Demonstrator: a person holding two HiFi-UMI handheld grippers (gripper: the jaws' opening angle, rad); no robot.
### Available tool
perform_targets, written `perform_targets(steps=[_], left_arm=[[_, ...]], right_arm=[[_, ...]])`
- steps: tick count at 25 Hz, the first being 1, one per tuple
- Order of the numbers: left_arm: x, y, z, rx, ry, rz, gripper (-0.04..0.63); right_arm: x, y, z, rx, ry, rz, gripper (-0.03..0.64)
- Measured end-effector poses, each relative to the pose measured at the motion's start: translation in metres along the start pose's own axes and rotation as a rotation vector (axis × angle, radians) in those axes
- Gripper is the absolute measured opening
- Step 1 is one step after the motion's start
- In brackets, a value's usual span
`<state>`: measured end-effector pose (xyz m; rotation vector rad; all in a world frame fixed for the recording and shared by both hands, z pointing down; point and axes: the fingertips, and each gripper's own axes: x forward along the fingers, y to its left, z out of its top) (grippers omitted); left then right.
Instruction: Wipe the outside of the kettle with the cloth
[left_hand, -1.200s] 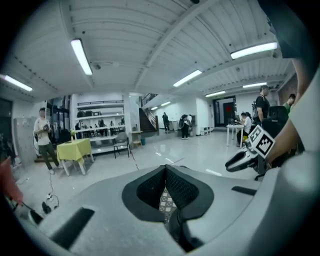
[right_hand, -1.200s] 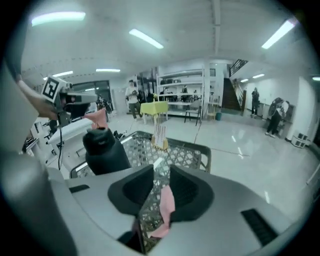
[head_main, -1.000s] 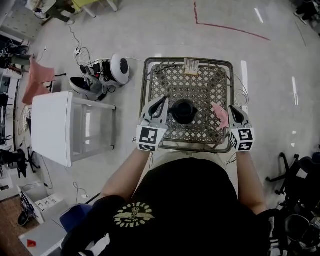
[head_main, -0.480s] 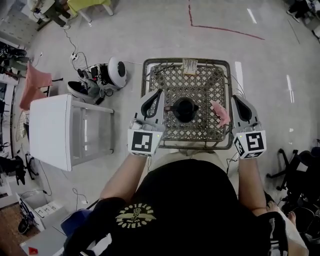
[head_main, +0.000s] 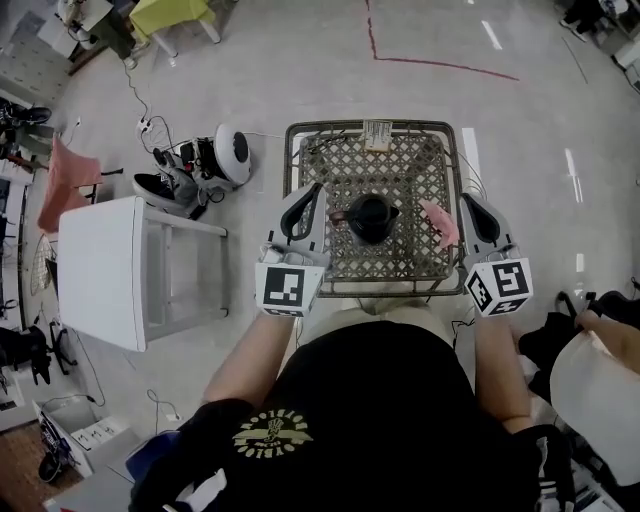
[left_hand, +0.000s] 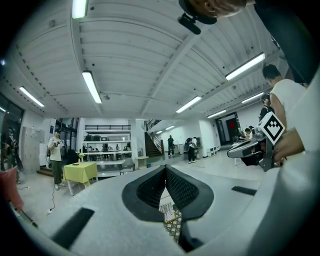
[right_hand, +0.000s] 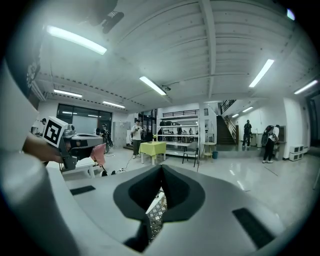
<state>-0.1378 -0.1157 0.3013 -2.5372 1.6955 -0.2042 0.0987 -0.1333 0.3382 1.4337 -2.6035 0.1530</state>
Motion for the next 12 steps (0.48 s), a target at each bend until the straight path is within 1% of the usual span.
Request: perform_targets(steps=[6, 12], left_arm=[[-0.012, 0.003, -0.005, -0.008, 0.002, -0.002, 0.008], [-0.019, 0.001, -0.002, -0.002, -0.007, -0.026, 0.008]], right_arm=[[-0.01, 0.011, -0.005, -0.008, 0.01, -0.017, 0.011], [-0.014, 0.016, -0.005, 0.028, 0.009, -0.027, 0.011]])
